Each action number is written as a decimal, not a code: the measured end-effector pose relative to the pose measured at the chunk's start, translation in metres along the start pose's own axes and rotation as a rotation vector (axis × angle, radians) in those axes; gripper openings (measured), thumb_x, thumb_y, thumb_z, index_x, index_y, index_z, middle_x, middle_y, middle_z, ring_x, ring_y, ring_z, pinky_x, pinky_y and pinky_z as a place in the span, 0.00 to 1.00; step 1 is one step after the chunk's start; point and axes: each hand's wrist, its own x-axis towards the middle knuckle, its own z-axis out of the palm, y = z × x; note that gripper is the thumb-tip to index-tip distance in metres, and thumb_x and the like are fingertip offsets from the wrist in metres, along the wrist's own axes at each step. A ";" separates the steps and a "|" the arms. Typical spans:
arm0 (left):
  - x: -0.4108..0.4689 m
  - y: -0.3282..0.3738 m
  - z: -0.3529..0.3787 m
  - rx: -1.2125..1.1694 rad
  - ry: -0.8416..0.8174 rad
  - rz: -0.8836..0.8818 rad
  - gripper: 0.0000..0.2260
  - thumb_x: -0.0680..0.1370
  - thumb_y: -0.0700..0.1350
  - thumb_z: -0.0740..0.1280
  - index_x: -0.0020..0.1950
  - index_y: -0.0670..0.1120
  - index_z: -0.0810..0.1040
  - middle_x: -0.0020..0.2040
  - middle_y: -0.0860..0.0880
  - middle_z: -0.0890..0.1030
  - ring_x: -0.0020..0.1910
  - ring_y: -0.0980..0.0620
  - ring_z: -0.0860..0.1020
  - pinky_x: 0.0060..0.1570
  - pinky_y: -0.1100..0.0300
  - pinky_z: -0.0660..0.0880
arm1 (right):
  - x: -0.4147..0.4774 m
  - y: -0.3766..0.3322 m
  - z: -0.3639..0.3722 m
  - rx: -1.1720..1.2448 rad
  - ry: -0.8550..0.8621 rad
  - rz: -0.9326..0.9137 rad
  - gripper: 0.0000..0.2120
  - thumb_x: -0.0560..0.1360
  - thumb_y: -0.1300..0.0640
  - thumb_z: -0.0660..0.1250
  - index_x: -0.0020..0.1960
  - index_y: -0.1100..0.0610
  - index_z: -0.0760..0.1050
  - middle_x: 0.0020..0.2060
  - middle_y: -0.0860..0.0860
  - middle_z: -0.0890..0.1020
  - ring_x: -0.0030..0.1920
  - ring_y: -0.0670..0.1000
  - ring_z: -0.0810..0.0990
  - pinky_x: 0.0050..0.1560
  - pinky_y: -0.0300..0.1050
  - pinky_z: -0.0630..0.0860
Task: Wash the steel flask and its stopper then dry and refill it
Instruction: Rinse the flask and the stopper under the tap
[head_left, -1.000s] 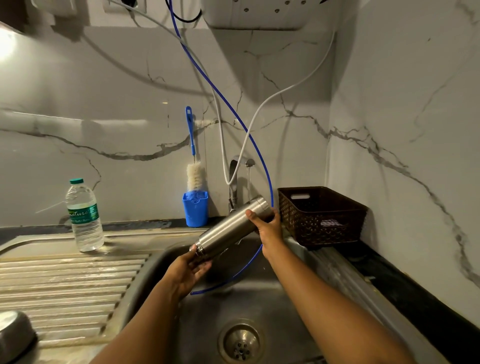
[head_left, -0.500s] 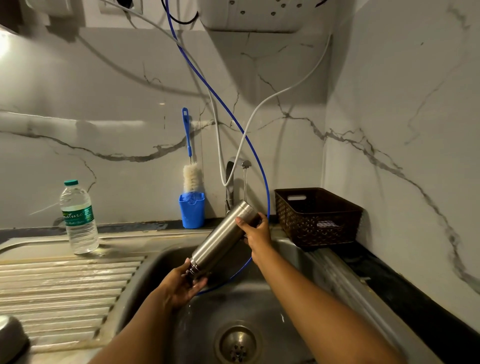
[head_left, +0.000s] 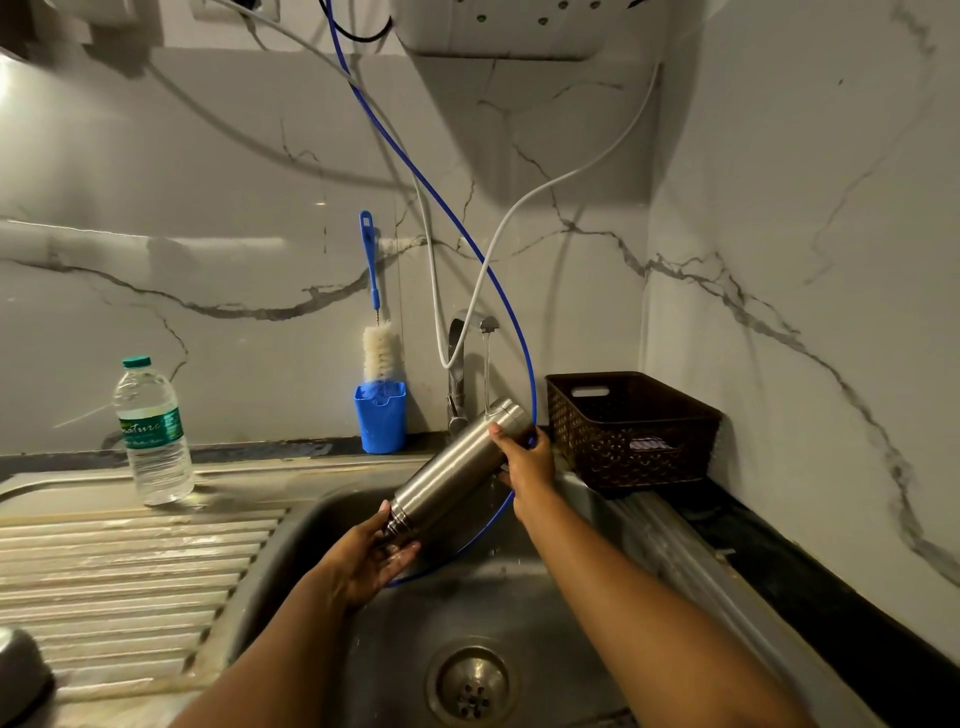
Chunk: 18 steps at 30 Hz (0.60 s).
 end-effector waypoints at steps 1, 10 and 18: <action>0.000 0.000 0.002 0.002 -0.005 0.014 0.17 0.77 0.51 0.65 0.54 0.37 0.75 0.52 0.36 0.79 0.39 0.44 0.82 0.31 0.56 0.81 | 0.001 -0.001 -0.001 0.024 0.001 0.004 0.36 0.69 0.55 0.74 0.72 0.54 0.62 0.66 0.57 0.73 0.61 0.59 0.75 0.54 0.51 0.77; -0.002 0.003 0.000 -0.039 -0.024 0.085 0.13 0.79 0.38 0.62 0.62 0.37 0.71 0.53 0.34 0.77 0.49 0.39 0.78 0.34 0.54 0.80 | -0.004 -0.006 0.001 0.054 -0.057 0.129 0.48 0.60 0.44 0.77 0.73 0.51 0.57 0.66 0.54 0.72 0.63 0.60 0.73 0.60 0.61 0.74; -0.004 0.006 -0.005 -0.049 -0.021 0.033 0.13 0.80 0.46 0.62 0.58 0.38 0.74 0.51 0.38 0.77 0.47 0.39 0.78 0.29 0.53 0.80 | -0.009 -0.007 0.007 0.031 -0.098 0.022 0.38 0.65 0.55 0.77 0.69 0.55 0.62 0.63 0.56 0.74 0.61 0.58 0.76 0.52 0.51 0.78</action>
